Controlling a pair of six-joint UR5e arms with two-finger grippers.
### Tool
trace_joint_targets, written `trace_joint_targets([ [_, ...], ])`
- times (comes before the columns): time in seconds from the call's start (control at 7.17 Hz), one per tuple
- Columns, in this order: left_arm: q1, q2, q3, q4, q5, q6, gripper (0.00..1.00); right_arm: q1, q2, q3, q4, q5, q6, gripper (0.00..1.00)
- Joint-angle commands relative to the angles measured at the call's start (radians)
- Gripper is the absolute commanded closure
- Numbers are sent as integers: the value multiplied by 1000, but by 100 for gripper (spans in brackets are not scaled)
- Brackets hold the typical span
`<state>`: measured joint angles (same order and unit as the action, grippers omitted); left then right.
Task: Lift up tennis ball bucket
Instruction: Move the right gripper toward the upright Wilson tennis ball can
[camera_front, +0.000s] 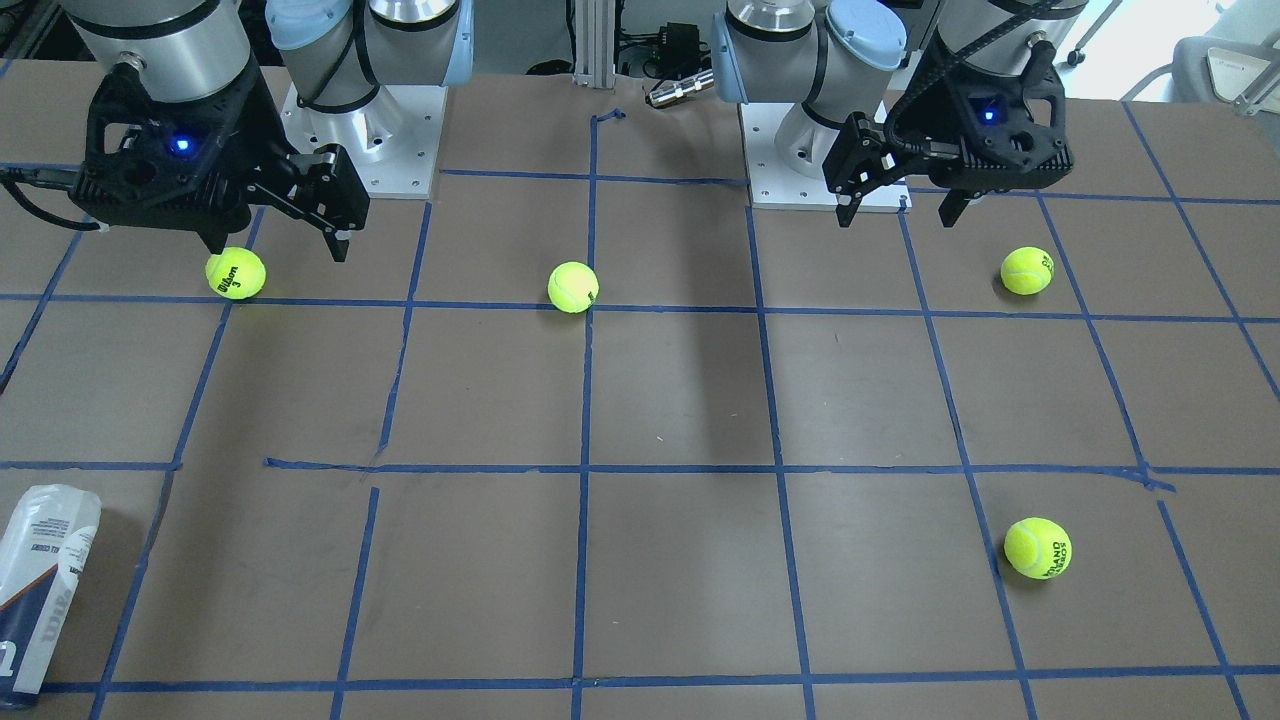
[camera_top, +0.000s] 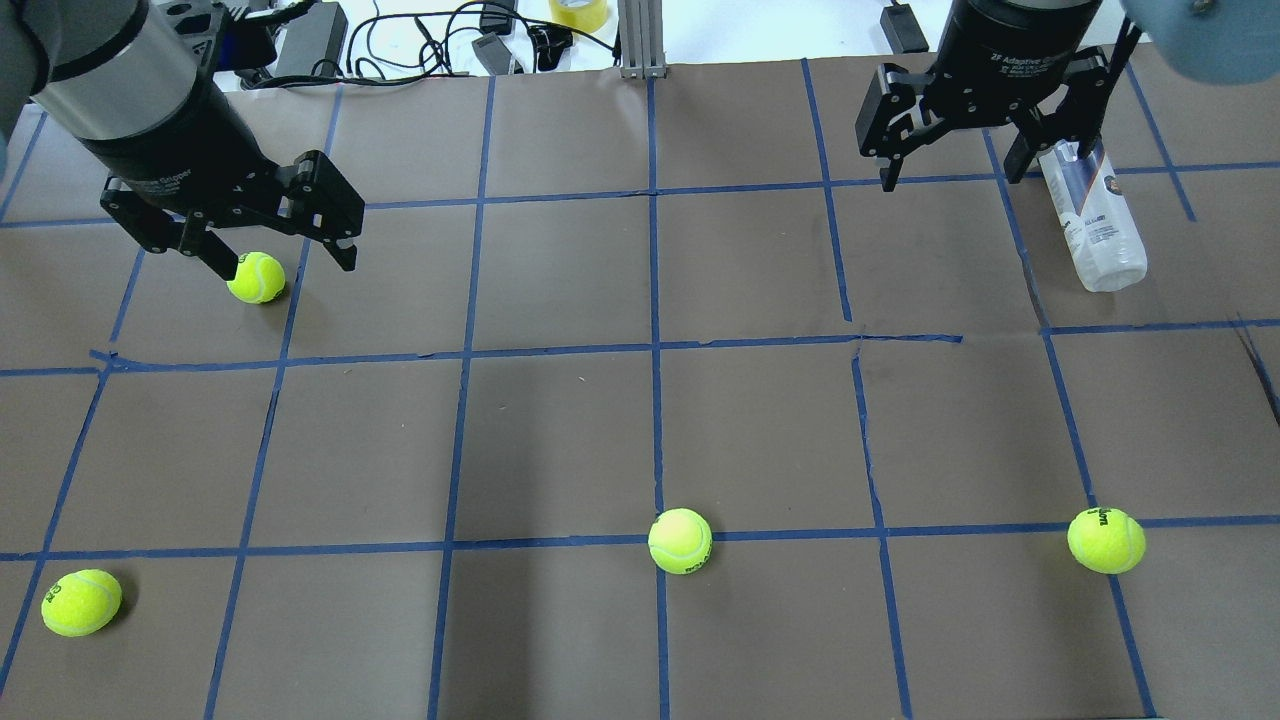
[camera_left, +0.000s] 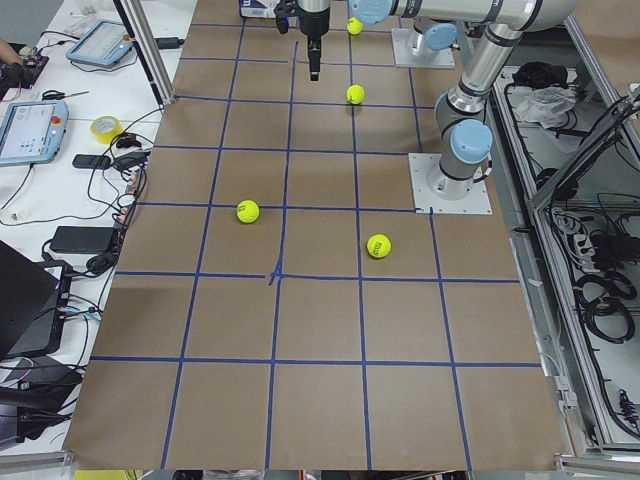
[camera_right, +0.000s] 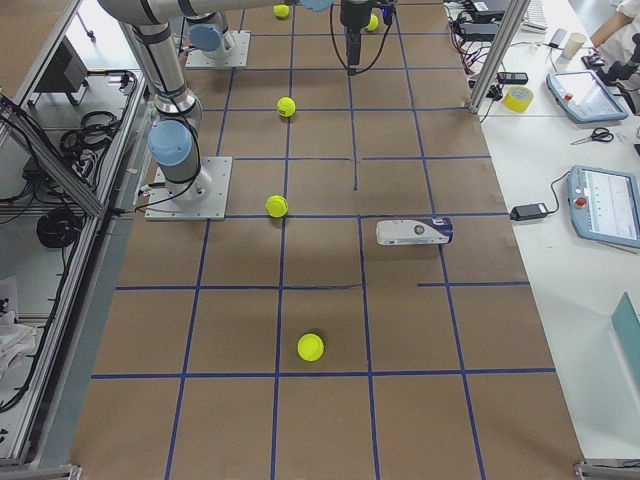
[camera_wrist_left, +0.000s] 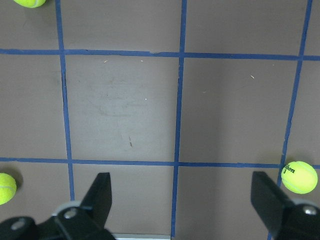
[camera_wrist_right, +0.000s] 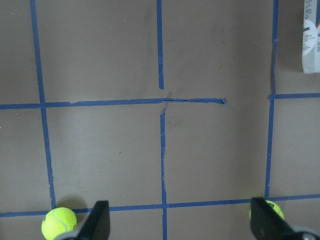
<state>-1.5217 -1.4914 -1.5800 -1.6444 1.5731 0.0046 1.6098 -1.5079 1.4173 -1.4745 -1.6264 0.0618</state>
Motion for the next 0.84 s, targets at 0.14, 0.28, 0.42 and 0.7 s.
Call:
trace_joint_targets([
  [0.14, 0, 0, 0, 0, 1, -2, 0, -25, 6, 0, 0, 11, -11, 0],
  [0.28, 0, 0, 0, -2, 1, 0, 0, -50, 30, 0, 3, 8, -13, 0],
  [0.42, 0, 2, 0, -2, 1, 0, 0, -62, 35, 0, 3, 2, -14, 0],
  [0.7, 0, 2, 0, -2, 5, 0, 0, -70, 38, 0, -10, 17, -14, 0],
])
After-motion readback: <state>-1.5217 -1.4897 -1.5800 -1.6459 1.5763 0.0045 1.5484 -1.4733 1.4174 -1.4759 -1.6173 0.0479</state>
